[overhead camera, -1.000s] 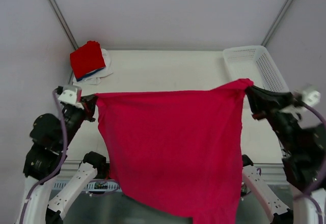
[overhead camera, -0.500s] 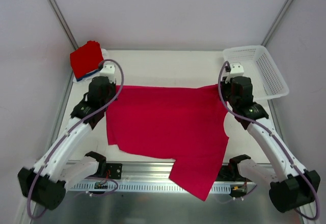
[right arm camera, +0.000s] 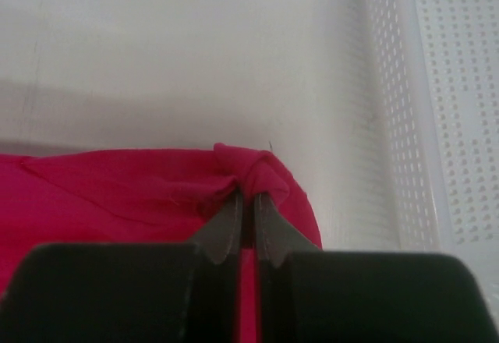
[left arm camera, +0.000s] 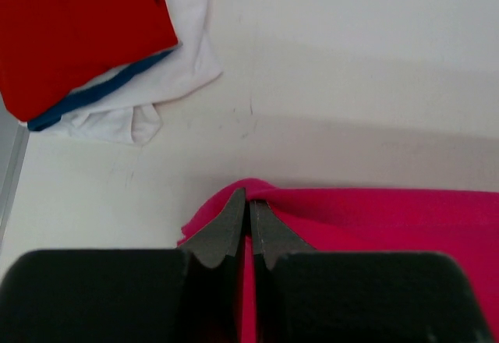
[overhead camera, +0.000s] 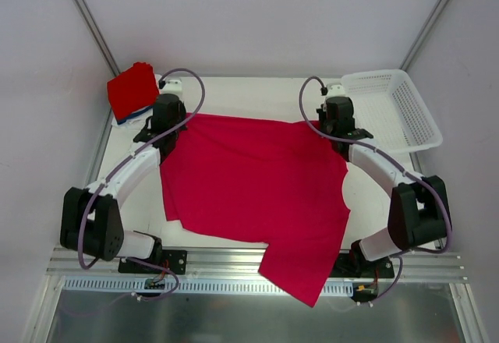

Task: Fold and stack the t-shirts
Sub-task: Flatten out the tshirt

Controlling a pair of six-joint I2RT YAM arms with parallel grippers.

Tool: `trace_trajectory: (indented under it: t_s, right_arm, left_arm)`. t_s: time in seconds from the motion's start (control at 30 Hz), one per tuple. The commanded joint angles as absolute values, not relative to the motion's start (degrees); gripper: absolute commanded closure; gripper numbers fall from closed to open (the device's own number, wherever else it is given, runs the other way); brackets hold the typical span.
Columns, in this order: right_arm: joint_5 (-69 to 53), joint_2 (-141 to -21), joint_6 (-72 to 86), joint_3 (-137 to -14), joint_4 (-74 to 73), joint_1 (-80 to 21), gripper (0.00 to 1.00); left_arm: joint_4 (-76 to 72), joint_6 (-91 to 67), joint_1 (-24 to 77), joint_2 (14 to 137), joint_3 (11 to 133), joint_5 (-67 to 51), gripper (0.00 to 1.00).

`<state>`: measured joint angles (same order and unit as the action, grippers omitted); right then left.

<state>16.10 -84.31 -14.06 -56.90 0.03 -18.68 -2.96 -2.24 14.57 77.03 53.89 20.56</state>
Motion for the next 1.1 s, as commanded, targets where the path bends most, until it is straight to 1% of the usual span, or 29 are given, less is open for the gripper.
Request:
trace_trajectory:
  t_s: [0.0,0.3,0.53,0.57,0.6,0.63,0.67,0.7,0.73,0.83,0.87,0.93,1.03,1.07]
  right_arm:
    - [20.13,-89.11,-17.23,-65.03,2.82,-18.46,0.99]
    - [22.41,-101.58,-21.71,-75.84,2.55,-18.28,1.0]
    - [27.41,-109.23,-21.71,-81.55,3.6,-18.37,0.99]
    - [30.12,-110.03,-21.19,-82.52,2.91,-18.28,0.96]
    - [31.45,-111.17,-21.09,-84.1,1.77,-18.28,0.82]
    - [33.03,-113.88,-21.09,-88.2,0.54,-18.28,0.24]
    - [36.35,-115.39,-21.7,-90.5,-2.17,-18.37,0.01]
    - [37.87,-116.97,-22.67,-92.79,-3.15,-18.37,0.01]
    - [39.36,-118.37,-23.81,-97.08,-3.42,-18.28,0.01]
    - [44.37,-122.95,-28.64,-102.2,-0.8,-18.02,0.01]
    - [44.91,-124.35,-29.61,-104.91,2.52,-17.84,0.01]
    - [44.21,-125.41,-31.02,-107.91,4.13,-17.14,0.01]
    - [42.63,-126.39,-31.12,-116.34,-2.17,-17.66,0.0]
    - [41.41,-125.78,-30.5,-117.85,-8.2,-18.01,0.0]
  left_arm:
    - [-12.39,1.14,14.06,83.04,60.98,23.64,1.0]
    - [-14.15,3.25,13.62,98.78,70.83,27.15,1.0]
    - [-10.29,1.41,11.87,110.55,78.65,31.64,1.0]
    - [-9.76,1.32,11.69,111.61,80.4,32.77,0.91]
    - [-9.49,0.97,11.52,112.4,81.2,34.0,0.46]
    - [-9.14,0.79,11.17,113.98,81.99,34.71,0.29]
    - [-8.97,0.7,10.47,114.69,83.66,34.98,0.1]
    - [-8.79,0.62,10.2,115.22,84.63,35.5,0.01]
    - [-8.53,0.88,9.85,116.01,85.51,35.77,0.01]
    - [-8.61,1.84,9.23,115.41,87.97,37.35,0.01]
    - [-8.7,2.02,9.14,114.97,89.02,37.44,0.01]
    - [-8.79,3.24,9.14,113.13,90.69,38.23,0.01]
    - [-7.48,3.34,9.23,108.47,90.97,37.27,0.01]
    - [-7.12,2.99,9.23,106.89,90.1,36.74,0.01]
